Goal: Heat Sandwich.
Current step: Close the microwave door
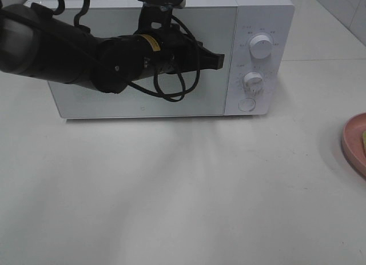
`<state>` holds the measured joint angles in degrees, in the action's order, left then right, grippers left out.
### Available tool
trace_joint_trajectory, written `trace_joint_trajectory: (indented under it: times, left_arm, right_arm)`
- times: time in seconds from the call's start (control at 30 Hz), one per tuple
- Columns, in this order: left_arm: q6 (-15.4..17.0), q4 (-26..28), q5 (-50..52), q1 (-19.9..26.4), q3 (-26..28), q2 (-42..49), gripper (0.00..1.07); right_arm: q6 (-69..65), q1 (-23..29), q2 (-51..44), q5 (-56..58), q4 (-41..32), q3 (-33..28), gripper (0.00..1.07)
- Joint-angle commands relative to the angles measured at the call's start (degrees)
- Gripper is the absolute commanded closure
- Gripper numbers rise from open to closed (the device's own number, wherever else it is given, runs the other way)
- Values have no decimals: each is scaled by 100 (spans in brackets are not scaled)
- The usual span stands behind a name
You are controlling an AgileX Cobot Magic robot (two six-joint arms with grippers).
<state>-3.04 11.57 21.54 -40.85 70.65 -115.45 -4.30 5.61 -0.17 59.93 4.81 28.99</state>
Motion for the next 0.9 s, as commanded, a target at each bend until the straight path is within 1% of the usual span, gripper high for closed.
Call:
trace_joint_trajectory:
  times: [0.03, 0.1, 0.13, 0.23, 0.27, 0.4, 0.43, 0.47, 0.53, 0.6, 0.63, 0.67, 0.7, 0.73, 0.8, 0.83, 0.87, 0.9]
  left_arm:
    - [17, 195, 269, 34, -304, 275, 107]
    - [17, 195, 281, -74, -625, 453, 107]
    - [17, 195, 281, -74, -625, 453, 107]
    - [17, 195, 241, -172, -905, 642, 107]
    - [17, 195, 241, -172, -905, 642, 107]
    - [17, 195, 218, -367, -1564, 1112, 107]
    - [17, 195, 218, -367, -1564, 1112, 107]
    - [17, 195, 206, -407, -1690, 1215, 107]
    - [86, 195, -46, -407, -1954, 1501, 107]
    - [86, 189, -218, -407, -2028, 1610, 107]
    - [74, 160, -418, -407, -2091, 1713, 103]
    - [34, 46, -796, -407, -2200, 1914, 88]
    - [34, 46, -796, -407, -2200, 1914, 88]
    - [34, -29, -985, -407, -2240, 2000, 77]
    - [40, -103, -1478, -407, -2257, 2200, 43]
    - [40, -103, -1965, -407, -2257, 2372, 11]
    - [40, -103, -1965, -407, -2257, 2372, 11]
    - [40, -103, -2154, -407, -2257, 2429, 4]
  right_arm:
    - [80, -52, -160, -29, 23, -6, 32]
    - [80, -52, -160, -29, 23, -6, 32]
    - [80, -52, -160, -29, 23, -6, 32]
    - [80, -52, -160, -29, 23, -6, 32]
    - [80, -52, -160, -29, 23, -6, 32]
    - [74, -52, -160, -29, 23, -6, 32]
    - [74, -52, -160, -29, 23, -6, 32]
    - [74, -52, -160, -29, 23, -6, 32]
    - [74, -52, -160, -29, 23, -6, 32]
    - [74, -52, -160, -29, 23, -6, 32]
    - [74, -52, -160, -29, 23, -6, 32]
    - [74, -52, -160, -29, 23, -6, 32]
    - [74, -52, -160, -29, 23, -6, 32]
    - [74, -52, -160, -29, 23, -6, 32]
    - [74, -52, -160, -29, 23, -6, 32]
    - [74, -52, -160, -29, 23, -6, 32]
    - [74, -52, -160, -29, 23, -6, 32]
    - [74, -52, -160, -29, 23, -6, 32]
